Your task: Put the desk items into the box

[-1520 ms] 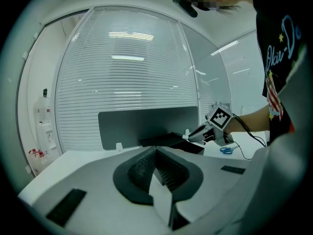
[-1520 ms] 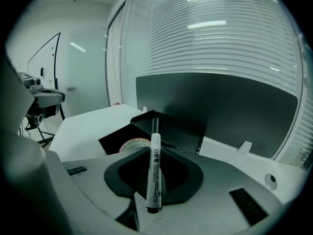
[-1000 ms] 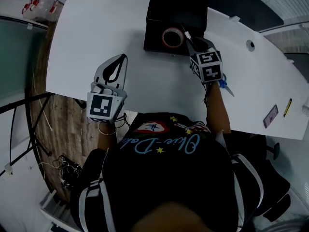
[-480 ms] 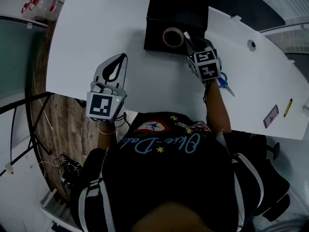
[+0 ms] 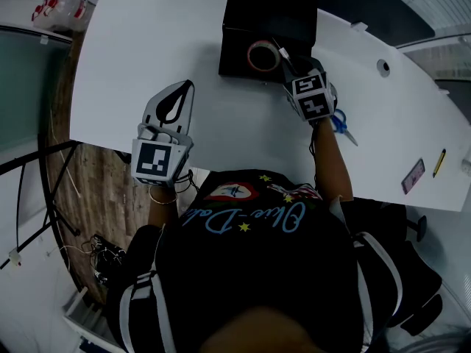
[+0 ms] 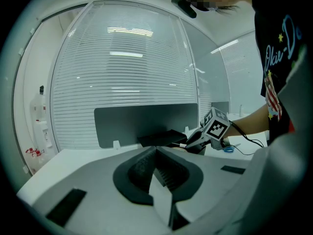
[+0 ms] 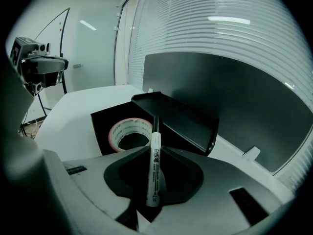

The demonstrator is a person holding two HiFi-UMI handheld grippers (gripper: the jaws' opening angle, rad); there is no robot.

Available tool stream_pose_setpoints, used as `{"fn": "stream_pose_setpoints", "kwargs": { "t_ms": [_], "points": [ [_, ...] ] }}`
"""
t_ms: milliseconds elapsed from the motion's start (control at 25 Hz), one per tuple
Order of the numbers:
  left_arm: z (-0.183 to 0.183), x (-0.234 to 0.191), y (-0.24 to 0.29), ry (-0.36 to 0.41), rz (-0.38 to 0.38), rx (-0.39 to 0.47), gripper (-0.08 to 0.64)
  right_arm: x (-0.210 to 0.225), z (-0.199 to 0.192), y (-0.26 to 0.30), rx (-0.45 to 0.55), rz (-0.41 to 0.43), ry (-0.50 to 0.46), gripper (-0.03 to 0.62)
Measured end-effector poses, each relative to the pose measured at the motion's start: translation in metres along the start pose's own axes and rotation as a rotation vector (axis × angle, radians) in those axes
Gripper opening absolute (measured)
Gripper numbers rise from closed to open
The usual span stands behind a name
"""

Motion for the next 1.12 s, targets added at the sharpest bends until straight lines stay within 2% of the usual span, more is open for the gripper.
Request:
{"fn": "stream_pose_setpoints", "kwargs": {
  "t_ms": [280, 480, 960, 1120],
  "points": [
    [0.001, 0.002, -0.001, -0.011, -0.006, -0.02, 0.0, -0.001, 0.0, -0.001, 0.007, -0.002, 0.002, 0.081],
    [0.003, 0.002, -0.001, 0.003, 0.0, -0.004, 0.0, -0.001, 0.001, -0.003, 0.013, 0.001, 0.007, 0.084],
    [0.001, 0.003, -0.002, -0.025, -0.004, 0.017, 0.0, -0.001, -0.001, -0.009, 0.028, -0.006, 0.035, 0.084],
    [0.003, 0.003, -0.001, 0.012, -0.013, 0.011, 0.0, 0.001, -0.004, -0.012, 0.037, -0.014, 0.043, 0.083]
  ]
}}
Point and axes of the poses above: the fingertips, and each gripper's own axes: y forward along the fingers, x to its right, z out of its top, the point moved 10 cm from there along -y, backward along the fingers, and after that the axes turned 3 degrees about -y, right-handed, at the moved point
